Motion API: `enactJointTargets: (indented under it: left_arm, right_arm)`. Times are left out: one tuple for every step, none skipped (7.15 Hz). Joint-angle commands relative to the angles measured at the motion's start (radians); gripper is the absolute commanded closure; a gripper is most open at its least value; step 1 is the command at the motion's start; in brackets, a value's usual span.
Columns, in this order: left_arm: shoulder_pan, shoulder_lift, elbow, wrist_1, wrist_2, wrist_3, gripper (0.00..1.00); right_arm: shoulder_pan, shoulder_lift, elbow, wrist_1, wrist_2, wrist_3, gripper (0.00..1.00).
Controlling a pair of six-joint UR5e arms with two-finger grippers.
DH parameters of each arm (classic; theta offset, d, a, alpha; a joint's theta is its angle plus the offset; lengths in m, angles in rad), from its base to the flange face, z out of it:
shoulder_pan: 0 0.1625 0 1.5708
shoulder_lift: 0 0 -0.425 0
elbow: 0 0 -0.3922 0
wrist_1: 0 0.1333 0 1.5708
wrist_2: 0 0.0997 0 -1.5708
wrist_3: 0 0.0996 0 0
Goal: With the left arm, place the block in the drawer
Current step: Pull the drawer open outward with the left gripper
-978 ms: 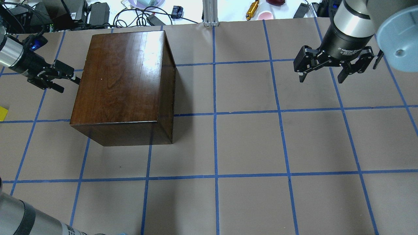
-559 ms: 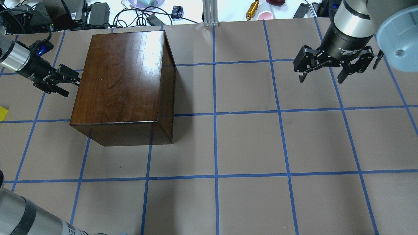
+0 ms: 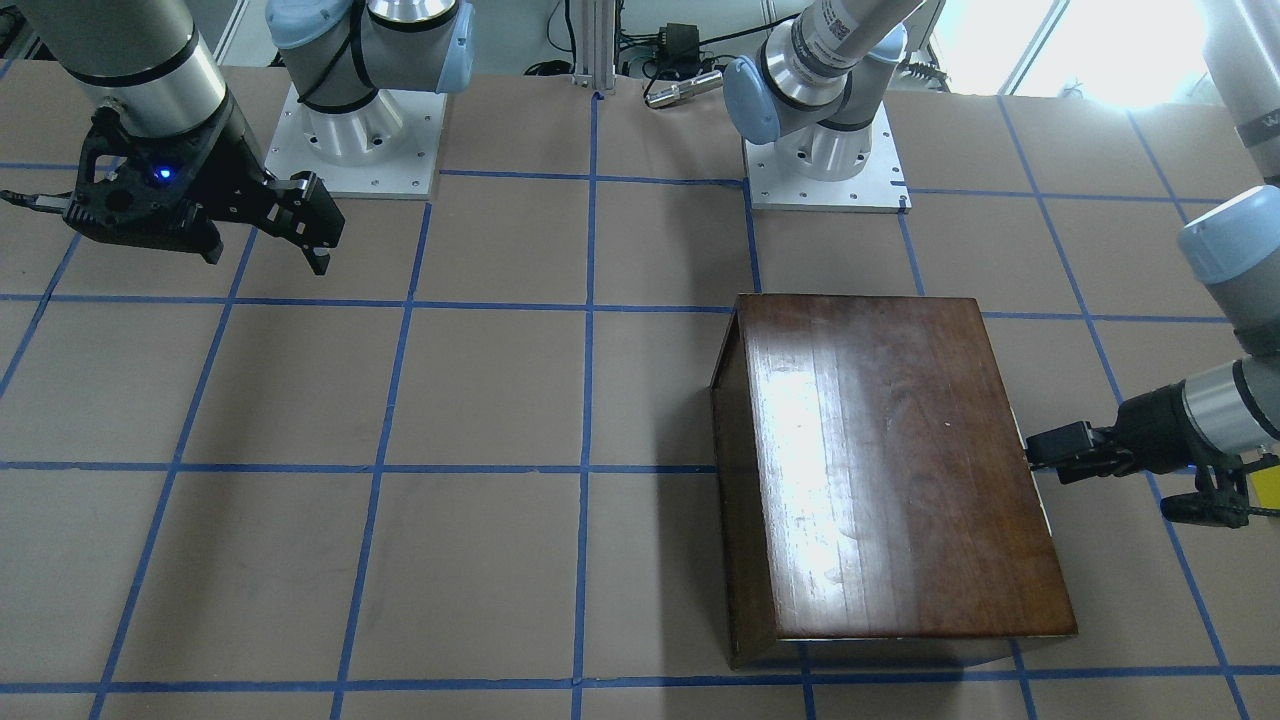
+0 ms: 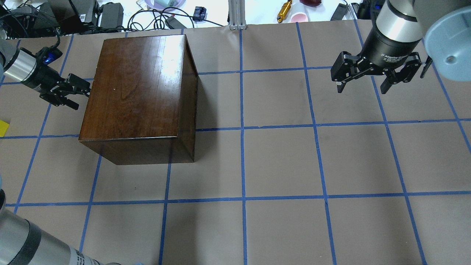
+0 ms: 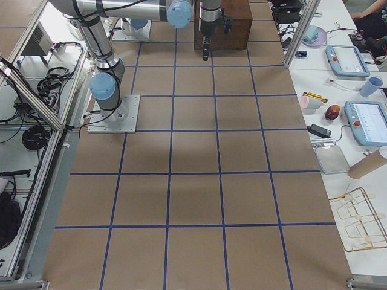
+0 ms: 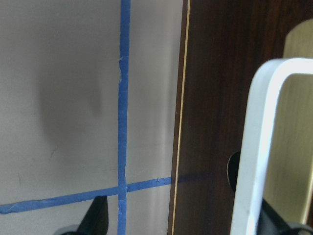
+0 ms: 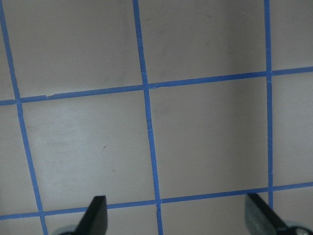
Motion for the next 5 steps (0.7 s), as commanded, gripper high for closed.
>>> enactJointTargets:
  left_arm:
    - [0.0,-0.001,0.008,0.017,0.034,0.001,0.11]
    - [0.002,-0.001,0.01,0.022,0.04,0.001,0.12]
    - [0.002,0.0,0.011,0.025,0.057,0.003,0.12]
    - [0.002,0.0,0.013,0.038,0.06,0.005,0.12]
    - [0.002,0.002,0.013,0.041,0.089,0.003,0.12]
  right_arm:
    - [0.0,0.0,0.0,0.0,0.0,0.0,0.0]
    - [0.0,0.0,0.0,0.0,0.0,0.0,0.0]
    - [0.0,0.0,0.0,0.0,0.0,0.0,0.0]
    - [0.0,0.0,0.0,0.0,0.0,0.0,0.0]
    - [0.0,0.0,0.0,0.0,0.0,0.0,0.0]
